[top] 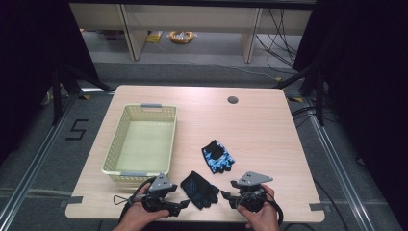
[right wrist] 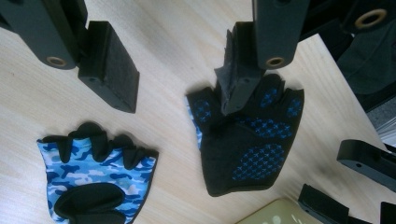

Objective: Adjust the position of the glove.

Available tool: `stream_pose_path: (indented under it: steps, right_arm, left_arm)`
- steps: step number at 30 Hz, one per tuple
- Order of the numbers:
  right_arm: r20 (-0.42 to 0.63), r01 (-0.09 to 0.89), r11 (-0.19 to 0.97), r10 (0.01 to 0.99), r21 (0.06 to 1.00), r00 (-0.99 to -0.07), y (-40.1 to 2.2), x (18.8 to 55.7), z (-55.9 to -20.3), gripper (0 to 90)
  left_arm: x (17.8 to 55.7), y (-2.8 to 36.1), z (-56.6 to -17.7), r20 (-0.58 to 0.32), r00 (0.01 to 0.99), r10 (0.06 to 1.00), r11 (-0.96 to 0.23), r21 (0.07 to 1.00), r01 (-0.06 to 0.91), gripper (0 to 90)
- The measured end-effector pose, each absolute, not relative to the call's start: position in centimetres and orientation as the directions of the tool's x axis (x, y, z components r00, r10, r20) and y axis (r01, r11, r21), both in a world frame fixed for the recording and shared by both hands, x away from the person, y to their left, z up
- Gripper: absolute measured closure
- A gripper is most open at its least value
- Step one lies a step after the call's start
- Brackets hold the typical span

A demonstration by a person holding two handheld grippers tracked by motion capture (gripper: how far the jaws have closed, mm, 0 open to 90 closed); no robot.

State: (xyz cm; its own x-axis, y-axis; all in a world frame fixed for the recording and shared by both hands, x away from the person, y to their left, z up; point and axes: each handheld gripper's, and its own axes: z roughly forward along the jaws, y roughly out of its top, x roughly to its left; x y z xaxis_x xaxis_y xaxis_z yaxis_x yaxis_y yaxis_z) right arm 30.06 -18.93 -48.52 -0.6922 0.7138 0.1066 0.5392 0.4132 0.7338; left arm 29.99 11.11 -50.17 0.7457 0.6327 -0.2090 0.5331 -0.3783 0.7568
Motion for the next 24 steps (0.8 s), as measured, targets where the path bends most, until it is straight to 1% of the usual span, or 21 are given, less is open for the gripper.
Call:
stream_pose_path:
  steps: [1, 2, 3, 4, 5, 7, 8, 9, 10, 12, 14, 15, 17, 19, 20, 21, 24]
  right_arm:
    - [0.101, 0.535, 0.416, 0.713, 0.735, -0.694, -18.9, 30.2, -48.6, 48.0]
    - [0.101, 0.535, 0.416, 0.713, 0.735, -0.694, -18.9, 30.2, -48.6, 48.0]
    - [0.111, 0.542, 0.413, 0.713, 0.731, -0.692, -18.7, 30.4, -48.7, 48.1]
    - [0.111, 0.542, 0.413, 0.713, 0.731, -0.692, -18.7, 30.4, -48.7, 48.1]
    - [0.116, 0.546, 0.416, 0.709, 0.727, -0.695, -18.6, 30.4, -48.7, 48.4]
    - [0.113, 0.541, 0.422, 0.704, 0.728, -0.702, -18.4, 30.6, -48.7, 49.5]
    - [0.109, 0.542, 0.425, 0.706, 0.725, -0.7, -18.2, 30.6, -48.7, 49.5]
    - [0.105, 0.535, 0.427, 0.702, 0.729, -0.704, -18.0, 30.7, -48.7, 49.6]
    - [0.111, 0.547, 0.429, 0.706, 0.718, -0.7, -17.7, 30.7, -48.8, 50.3]
    - [0.093, 0.529, 0.449, 0.693, 0.721, -0.715, -17.3, 30.9, -48.9, 51.2]
    - [0.089, 0.53, 0.455, 0.693, 0.716, -0.716, -17.2, 30.9, -48.9, 51.4]
    - [0.092, 0.538, 0.459, 0.694, 0.707, -0.714, -16.8, 31.0, -48.9, 52.3]
    - [0.088, 0.53, 0.465, 0.687, 0.709, -0.721, -16.7, 31.1, -49.0, 52.4]
    - [0.069, 0.515, 0.472, 0.686, 0.716, -0.724, -16.2, 31.4, -49.4, 53.6]
    - [0.073, 0.527, 0.487, 0.682, 0.697, -0.727, -16.2, 31.5, -49.3, 53.6]
    - [0.068, 0.521, 0.482, 0.685, 0.704, -0.725, -15.9, 31.7, -49.4, 53.9]
    - [0.07, 0.533, 0.487, 0.69, 0.692, -0.721, -15.3, 31.9, -49.6, 55.4]
  left_arm:
    - [30.3, 11.1, -50.1, -0.191, 0.759, 0.623, -0.4, 0.756, 0.518, 26.8]
    - [30.3, 11.1, -50.1, -0.191, 0.759, 0.623, -0.4, 0.756, 0.518, 27.0]
    - [30.5, 10.7, -50.1, -0.216, 0.734, 0.644, -0.357, 0.763, 0.539, 27.1]
    - [30.5, 10.7, -50.1, -0.216, 0.734, 0.644, -0.357, 0.763, 0.539, 27.1]
    - [30.7, 10.7, -50.1, -0.205, 0.74, 0.64, -0.373, 0.759, 0.533, 27.1]
    - [30.9, 10.4, -50.2, -0.215, 0.735, 0.643, -0.368, 0.755, 0.543, 26.9]
    - [31.1, 10.3, -50.4, -0.2, 0.745, 0.636, -0.389, 0.75, 0.534, 26.8]
    - [31.1, 10.2, -50.4, -0.202, 0.741, 0.641, -0.383, 0.752, 0.537, 26.7]
    - [31.3, 10.3, -50.4, -0.179, 0.749, 0.638, -0.41, 0.744, 0.528, 26.7]
    - [31.3, 10.1, -50.4, -0.189, 0.737, 0.649, -0.393, 0.746, 0.538, 26.7]
    - [31.4, 10.1, -50.3, -0.176, 0.744, 0.645, -0.402, 0.749, 0.527, 26.7]
    - [31.4, 9.9, -50.2, -0.188, 0.734, 0.652, -0.381, 0.756, 0.532, 26.5]
    - [31.5, 9.7, -50.1, -0.194, 0.736, 0.649, -0.377, 0.757, 0.533, 26.4]
    - [31.5, 9.4, -50.2, -0.191, 0.738, 0.647, -0.385, 0.754, 0.532, 26.2]
    - [31.5, 9.3, -50.2, -0.195, 0.741, 0.643, -0.383, 0.756, 0.531, 26.2]
    - [31.7, 9.4, -50.2, -0.184, 0.749, 0.637, -0.406, 0.746, 0.528, 26.2]
    - [31.7, 9.4, -50.4, -0.179, 0.748, 0.639, -0.411, 0.743, 0.529, 26.2]
